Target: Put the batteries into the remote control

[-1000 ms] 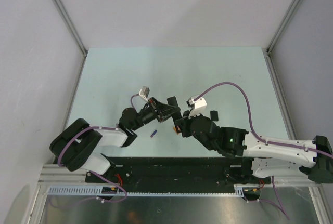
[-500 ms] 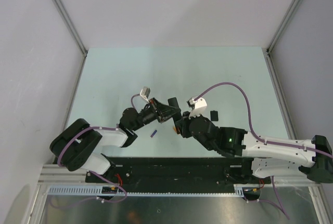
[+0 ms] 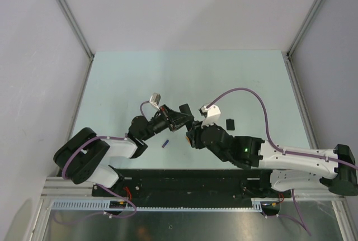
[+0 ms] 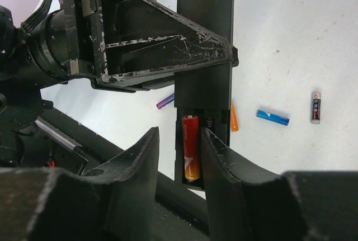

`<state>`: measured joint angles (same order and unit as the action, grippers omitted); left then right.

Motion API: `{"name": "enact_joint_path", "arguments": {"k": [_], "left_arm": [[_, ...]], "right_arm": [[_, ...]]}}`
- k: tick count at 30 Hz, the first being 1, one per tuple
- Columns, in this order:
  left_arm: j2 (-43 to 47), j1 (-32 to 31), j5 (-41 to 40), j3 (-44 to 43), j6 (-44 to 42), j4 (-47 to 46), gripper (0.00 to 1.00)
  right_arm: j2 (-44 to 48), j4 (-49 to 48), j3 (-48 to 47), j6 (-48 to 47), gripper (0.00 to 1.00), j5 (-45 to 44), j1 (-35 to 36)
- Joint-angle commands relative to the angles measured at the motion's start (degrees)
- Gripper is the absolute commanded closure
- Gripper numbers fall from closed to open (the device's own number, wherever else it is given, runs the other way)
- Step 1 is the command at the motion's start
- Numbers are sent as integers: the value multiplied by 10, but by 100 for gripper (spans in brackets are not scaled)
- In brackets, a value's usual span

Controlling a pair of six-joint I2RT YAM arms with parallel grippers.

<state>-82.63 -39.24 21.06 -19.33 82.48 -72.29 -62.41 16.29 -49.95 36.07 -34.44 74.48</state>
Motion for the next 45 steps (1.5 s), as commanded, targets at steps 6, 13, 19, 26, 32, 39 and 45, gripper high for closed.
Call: {"name": "enact_joint_path", "arguments": {"k": [6, 13, 19, 26, 32, 39, 45], "left_arm": [[-8, 0, 0, -21, 7, -90, 100], [-8, 0, 3, -19, 7, -96, 100], [-9, 0, 4, -16, 8, -106, 100], [-13, 1, 3, -17, 9, -113, 100], [-21, 5, -1, -26, 10, -118, 100], [-23, 12, 4, -40, -12, -127, 100], [-33, 12, 6, -51, -41, -135, 100]], "right_arm": [[-5, 28, -41, 0, 50, -19, 1], [-5, 36, -54, -2, 43, -23, 2], [-2, 47, -68, -7, 41, -34, 2], [29, 70, -80, 0, 39, -39, 2], [71, 92, -80, 22, 37, -52, 1], [109, 118, -71, 135, 30, 110, -128], [133, 65, -13, 220, 22, 391, -285]]}}
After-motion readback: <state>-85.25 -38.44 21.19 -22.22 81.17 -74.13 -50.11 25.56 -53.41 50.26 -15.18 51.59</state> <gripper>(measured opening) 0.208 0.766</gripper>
